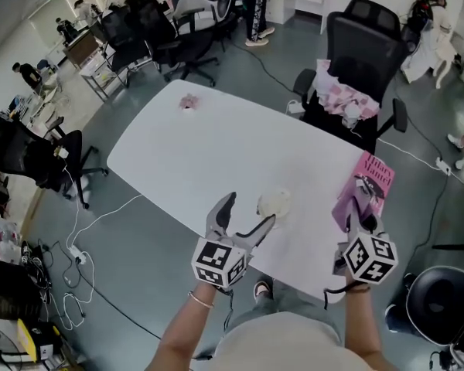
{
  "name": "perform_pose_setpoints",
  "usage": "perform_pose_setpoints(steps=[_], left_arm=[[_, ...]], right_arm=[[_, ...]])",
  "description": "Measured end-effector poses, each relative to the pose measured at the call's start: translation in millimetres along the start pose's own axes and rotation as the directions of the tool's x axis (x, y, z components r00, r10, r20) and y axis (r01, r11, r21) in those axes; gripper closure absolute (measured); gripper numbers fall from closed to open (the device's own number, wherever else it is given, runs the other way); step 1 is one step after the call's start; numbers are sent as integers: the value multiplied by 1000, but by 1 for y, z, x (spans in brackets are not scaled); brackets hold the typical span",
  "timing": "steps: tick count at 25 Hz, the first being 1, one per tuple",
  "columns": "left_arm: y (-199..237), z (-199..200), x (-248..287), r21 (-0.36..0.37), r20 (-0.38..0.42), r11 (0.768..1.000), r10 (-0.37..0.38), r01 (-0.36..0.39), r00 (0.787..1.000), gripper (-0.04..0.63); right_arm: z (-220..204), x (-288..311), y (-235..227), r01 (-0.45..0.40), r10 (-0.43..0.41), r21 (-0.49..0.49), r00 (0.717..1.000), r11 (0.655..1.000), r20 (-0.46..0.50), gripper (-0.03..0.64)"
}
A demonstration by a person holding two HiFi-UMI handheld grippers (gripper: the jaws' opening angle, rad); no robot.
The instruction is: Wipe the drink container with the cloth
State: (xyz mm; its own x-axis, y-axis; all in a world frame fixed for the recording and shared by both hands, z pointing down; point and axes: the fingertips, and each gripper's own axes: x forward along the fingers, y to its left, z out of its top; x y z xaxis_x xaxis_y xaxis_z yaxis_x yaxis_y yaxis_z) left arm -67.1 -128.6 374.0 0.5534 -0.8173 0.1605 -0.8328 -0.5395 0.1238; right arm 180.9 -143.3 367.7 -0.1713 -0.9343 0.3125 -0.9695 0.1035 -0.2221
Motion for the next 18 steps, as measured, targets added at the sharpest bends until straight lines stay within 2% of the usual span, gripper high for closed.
perform_pose_setpoints(steps=[4, 8, 14, 18], left_arm=[[-8, -7, 3, 23, -21, 996, -91, 92, 996, 150], [-13, -15, 10, 84, -48, 984, -151, 154, 987, 150], [-22, -25, 20, 149, -89, 947, -274, 284, 958, 150], [-23, -33, 27, 168, -118, 931, -308, 325, 944, 150]], right_arm=[[2, 1, 1, -2, 2, -1, 1000, 1000, 1, 548], [5, -3, 0, 9, -9, -16, 1000, 1000, 2, 548], [7, -10, -10, 46, -46, -44, 999, 998, -4, 548], [9, -15, -19, 69, -70, -47, 998, 996, -7, 548]])
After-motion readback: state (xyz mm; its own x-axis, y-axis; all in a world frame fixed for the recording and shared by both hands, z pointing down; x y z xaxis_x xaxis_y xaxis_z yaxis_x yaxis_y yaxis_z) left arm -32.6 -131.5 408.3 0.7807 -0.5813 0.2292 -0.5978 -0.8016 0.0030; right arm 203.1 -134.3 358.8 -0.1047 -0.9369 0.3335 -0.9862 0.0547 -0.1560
